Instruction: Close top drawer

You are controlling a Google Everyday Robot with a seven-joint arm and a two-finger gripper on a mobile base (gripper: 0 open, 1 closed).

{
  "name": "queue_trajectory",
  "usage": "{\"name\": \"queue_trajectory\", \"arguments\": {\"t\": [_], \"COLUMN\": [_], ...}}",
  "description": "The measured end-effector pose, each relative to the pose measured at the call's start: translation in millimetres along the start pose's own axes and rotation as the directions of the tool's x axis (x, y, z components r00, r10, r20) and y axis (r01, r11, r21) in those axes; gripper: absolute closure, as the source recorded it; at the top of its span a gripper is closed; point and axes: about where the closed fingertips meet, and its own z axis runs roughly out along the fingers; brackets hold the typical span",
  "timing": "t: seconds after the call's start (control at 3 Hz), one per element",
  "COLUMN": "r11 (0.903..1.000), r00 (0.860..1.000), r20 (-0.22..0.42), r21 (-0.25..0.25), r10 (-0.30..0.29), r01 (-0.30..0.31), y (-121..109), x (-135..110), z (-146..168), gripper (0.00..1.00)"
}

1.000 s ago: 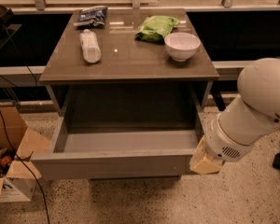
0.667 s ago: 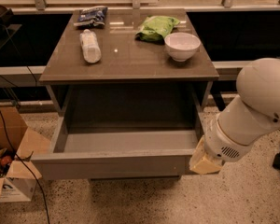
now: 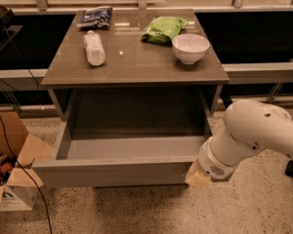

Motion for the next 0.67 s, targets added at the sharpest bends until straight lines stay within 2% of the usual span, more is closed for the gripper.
{"name": "queue_trajectory", "arguments": {"t": [0.33, 0.67], "r11": [0.9998, 0.9995], "r00": [0.999, 0.999], "r20": [0.031, 0.045], "r21": [0.009, 0.020], "r10": [0.019, 0.025], "r01": [-0.019, -0.026], "y": [-20, -34], "x": [5, 5], "z": [26, 34], "gripper": [1.00, 1.00]}}
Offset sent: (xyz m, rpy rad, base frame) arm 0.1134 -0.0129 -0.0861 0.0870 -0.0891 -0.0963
